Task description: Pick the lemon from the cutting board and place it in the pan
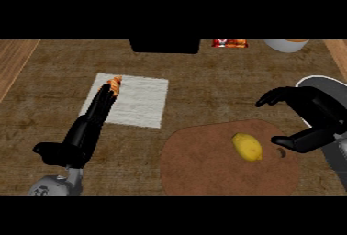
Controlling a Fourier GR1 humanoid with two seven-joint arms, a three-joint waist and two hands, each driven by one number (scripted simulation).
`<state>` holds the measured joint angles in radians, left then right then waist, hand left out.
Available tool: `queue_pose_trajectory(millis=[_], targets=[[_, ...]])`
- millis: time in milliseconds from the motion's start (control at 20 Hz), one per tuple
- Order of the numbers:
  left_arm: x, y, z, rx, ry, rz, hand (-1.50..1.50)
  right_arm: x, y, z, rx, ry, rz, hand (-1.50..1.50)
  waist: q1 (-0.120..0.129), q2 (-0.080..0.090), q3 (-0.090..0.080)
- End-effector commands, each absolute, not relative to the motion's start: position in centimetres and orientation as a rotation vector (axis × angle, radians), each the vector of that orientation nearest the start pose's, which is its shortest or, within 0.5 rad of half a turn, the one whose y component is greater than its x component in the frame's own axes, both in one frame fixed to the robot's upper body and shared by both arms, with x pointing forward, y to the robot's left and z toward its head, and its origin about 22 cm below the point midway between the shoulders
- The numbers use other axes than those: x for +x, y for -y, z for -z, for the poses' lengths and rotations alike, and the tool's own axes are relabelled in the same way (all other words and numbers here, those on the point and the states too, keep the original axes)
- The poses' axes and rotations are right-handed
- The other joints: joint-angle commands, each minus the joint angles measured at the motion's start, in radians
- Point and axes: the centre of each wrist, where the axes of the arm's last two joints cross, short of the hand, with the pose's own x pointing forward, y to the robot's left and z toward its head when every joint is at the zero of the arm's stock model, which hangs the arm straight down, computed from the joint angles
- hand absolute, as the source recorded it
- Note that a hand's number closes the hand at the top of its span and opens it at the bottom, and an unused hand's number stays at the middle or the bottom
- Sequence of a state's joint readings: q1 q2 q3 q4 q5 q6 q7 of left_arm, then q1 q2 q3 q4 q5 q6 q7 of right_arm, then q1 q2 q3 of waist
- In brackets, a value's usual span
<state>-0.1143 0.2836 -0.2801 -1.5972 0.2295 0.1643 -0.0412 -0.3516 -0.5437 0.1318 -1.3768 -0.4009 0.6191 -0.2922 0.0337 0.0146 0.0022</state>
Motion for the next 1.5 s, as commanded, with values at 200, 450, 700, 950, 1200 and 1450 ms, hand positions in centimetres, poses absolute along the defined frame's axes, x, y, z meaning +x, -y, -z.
queue_pose_trajectory(millis=[200,450,700,950,1200,1450], targets=[[24.7,-19.5,-1.0,-0.112,1.694,0.159,0.00,34.4,38.2,-12.2,0.567,1.857,-0.944,-1.50,0.005,0.002,0.001],[24.6,-20.4,-1.1,-0.112,1.702,0.177,0.00,35.7,35.9,-13.5,0.496,1.778,-1.174,-1.50,0.013,-0.001,0.000],[25.1,-20.3,-1.5,-0.089,1.715,0.144,0.00,35.9,31.6,-13.8,0.428,1.682,-1.448,-1.50,-0.001,-0.009,-0.002],[25.0,-18.9,-0.8,-0.091,1.691,0.161,0.00,36.2,28.7,-12.8,0.283,1.558,-1.737,-1.50,0.004,-0.005,-0.001],[24.3,-19.7,-0.2,-0.082,1.689,0.143,0.00,34.7,25.4,-10.3,0.225,1.467,-1.985,-1.50,-0.011,-0.012,-0.002],[24.9,-19.1,-2.3,-0.094,1.680,0.140,0.00,33.0,24.7,-4.7,0.159,1.427,-2.057,-1.50,-0.025,-0.013,-0.002]])
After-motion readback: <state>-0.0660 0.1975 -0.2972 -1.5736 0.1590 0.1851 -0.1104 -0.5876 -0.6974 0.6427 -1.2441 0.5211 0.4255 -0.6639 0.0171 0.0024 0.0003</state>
